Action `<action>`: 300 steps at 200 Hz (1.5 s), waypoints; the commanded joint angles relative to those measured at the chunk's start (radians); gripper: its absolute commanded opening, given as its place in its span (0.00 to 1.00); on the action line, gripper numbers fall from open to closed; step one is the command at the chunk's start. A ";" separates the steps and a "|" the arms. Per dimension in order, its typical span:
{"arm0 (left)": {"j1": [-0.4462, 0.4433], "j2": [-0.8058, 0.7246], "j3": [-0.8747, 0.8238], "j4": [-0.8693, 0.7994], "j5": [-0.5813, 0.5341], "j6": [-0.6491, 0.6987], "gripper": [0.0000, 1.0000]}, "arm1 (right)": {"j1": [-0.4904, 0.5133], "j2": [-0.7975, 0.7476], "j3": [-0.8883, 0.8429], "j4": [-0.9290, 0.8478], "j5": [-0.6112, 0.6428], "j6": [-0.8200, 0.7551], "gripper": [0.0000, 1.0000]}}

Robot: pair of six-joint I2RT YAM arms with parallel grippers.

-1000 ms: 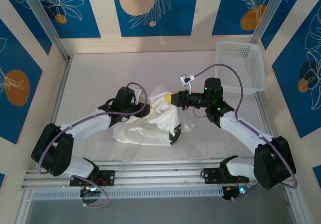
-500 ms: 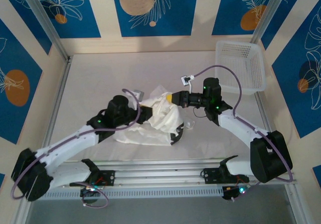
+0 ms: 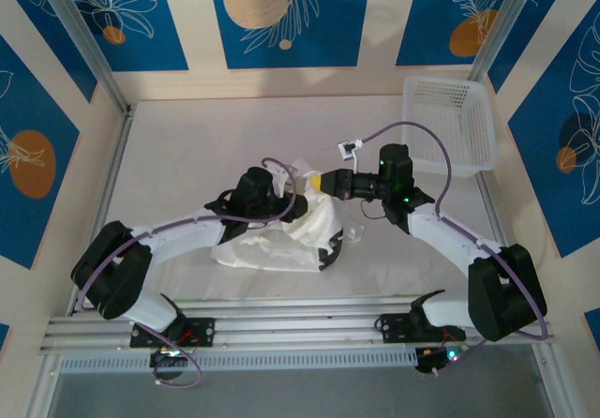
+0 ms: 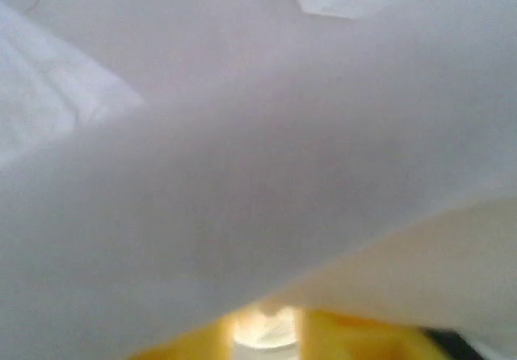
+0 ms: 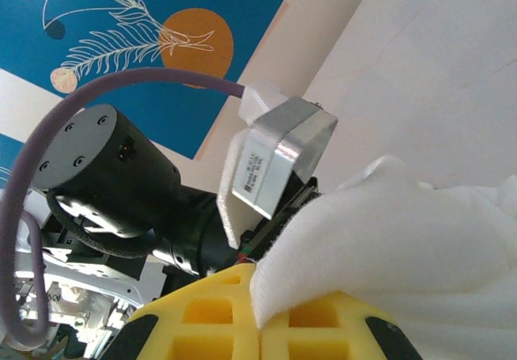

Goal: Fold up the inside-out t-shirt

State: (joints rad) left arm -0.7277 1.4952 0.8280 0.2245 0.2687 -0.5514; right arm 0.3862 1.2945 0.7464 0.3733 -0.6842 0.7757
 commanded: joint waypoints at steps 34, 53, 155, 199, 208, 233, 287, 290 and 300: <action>0.067 -0.093 -0.015 0.217 0.314 -0.180 0.00 | -0.167 0.102 -0.016 0.026 0.015 0.055 0.00; 0.077 -0.164 0.003 0.184 0.404 -0.207 0.00 | -0.233 0.238 0.012 -0.055 0.014 -0.048 0.00; 0.088 -0.309 -0.017 -0.153 0.249 -0.020 0.00 | -0.168 -0.144 -0.133 -0.140 0.276 -0.094 0.44; 0.088 -0.251 0.024 -0.149 0.273 -0.008 0.00 | 0.053 -0.302 -0.346 0.029 0.471 -0.634 0.58; 0.088 -0.241 0.032 -0.151 0.280 -0.007 0.00 | 0.059 -0.312 -0.376 0.088 0.432 -0.761 0.60; 0.088 -0.226 0.042 -0.148 0.285 -0.010 0.00 | 0.097 -0.295 -0.405 0.194 0.429 -1.003 0.69; 0.089 -0.235 0.033 -0.126 0.283 -0.028 0.00 | 0.133 -0.099 -0.306 0.277 0.423 -1.094 0.59; 0.089 -0.238 0.033 -0.127 0.282 -0.028 0.00 | 0.136 -0.090 -0.299 0.273 0.422 -1.096 0.57; 0.090 -0.247 0.033 -0.137 0.273 -0.024 0.00 | 0.142 -0.061 -0.285 0.274 0.438 -1.095 0.52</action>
State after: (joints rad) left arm -0.6479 1.2663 0.8284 0.0803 0.5312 -0.5922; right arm 0.5137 1.1824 0.4091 0.5846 -0.2733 -0.2466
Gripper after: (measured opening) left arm 0.043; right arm 0.564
